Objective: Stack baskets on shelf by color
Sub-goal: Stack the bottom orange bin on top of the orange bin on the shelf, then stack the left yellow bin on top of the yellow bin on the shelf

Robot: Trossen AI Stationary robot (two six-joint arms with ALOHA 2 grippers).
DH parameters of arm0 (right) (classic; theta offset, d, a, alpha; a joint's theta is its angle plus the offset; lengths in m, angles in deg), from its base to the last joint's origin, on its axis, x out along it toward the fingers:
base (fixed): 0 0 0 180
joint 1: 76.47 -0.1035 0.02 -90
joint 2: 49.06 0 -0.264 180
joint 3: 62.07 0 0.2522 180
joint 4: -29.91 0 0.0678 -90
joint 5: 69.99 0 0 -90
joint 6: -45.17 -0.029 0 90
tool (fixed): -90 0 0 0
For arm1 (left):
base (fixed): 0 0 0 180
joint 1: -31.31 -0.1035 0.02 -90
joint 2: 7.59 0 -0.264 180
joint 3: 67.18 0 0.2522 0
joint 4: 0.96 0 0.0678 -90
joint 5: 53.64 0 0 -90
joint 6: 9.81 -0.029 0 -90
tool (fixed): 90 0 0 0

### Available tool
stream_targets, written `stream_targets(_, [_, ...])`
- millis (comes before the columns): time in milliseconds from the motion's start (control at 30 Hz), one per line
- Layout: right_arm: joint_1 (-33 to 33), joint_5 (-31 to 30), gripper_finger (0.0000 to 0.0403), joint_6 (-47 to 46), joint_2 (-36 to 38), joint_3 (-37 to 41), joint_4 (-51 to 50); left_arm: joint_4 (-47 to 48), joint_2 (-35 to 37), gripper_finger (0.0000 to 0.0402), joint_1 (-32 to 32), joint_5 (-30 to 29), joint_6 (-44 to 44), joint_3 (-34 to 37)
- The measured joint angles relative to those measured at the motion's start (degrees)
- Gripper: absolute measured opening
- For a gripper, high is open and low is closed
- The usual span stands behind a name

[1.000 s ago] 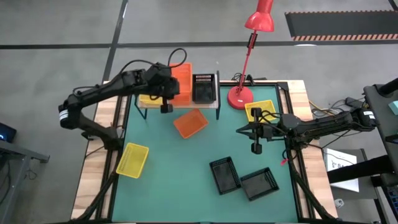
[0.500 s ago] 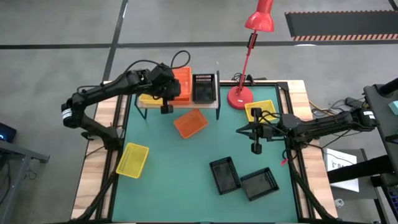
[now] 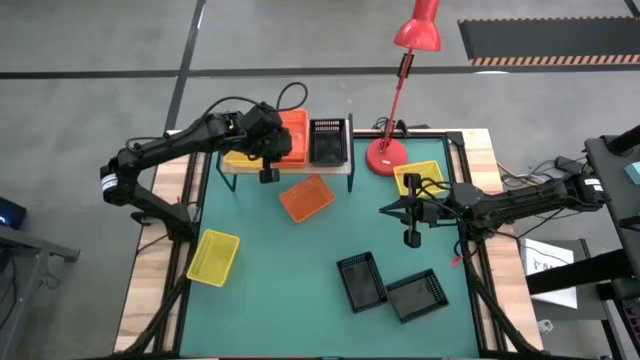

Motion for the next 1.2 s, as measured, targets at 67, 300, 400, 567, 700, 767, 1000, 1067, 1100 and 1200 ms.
stream_targets(67, [0.0, 0.0, 0.0009, 0.0, 0.0, 0.0, 0.0, 0.0, 0.0, 0.0023, 0.0, 0.0, 0.0, 0.0])
stream_targets(300, [0.0, 0.0, 0.0008, 0.0, 0.0, 0.0, 0.0, 0.0, 0.0, 0.0064, 0.1, 0.1, 0.1, 0.0])
stream_targets(400, [0.0, 0.0, 0.0008, 0.0, 0.0, 0.0, 0.0, 0.3, 0.0, 0.0076, 0.7, 0.5, 1.6, -0.2])
stream_targets(567, [0.0, 0.0, 0.0009, 0.0, 0.0, 0.0, 0.0, 0.8, 0.7, 0.0086, 3.3, 0.6, 6.4, -1.8])
stream_targets(700, [0.0, 0.0, 0.0009, 0.0, 0.0, 0.0, 0.0, -0.8, 2.5, 0.0086, 8.5, 1.6, 13.9, -1.0])
stream_targets(767, [0.0, 0.0, 0.0008, 0.0, 0.0, 0.0, 0.0, -5.8, 3.5, 0.0083, 13.9, 1.4, 17.8, 1.6])
stream_targets(1000, [0.0, 0.0, 0.0009, -0.4, 0.0, 0.0, -0.3, -36.4, 3.3, 0.0063, 36.3, -11.0, 19.6, 16.0])
stream_targets(1067, [0.0, 0.0, 0.0008, -0.7, 0.0, 0.0, -0.3, -42.5, 2.9, 0.0061, 40.6, -14.6, 19.7, 19.7])
stream_targets(1100, [0.0, 0.0, 0.0008, -0.9, 0.0, 0.0, -0.4, -45.4, 2.6, 0.0061, 42.3, -15.8, 19.8, 21.5])
stream_targets(1200, [0.0, 0.0, 0.0008, -1.0, 0.0, 0.0, -0.6, -50.1, 2.5, 0.0061, 46.1, -18.7, 25.0, 26.0])
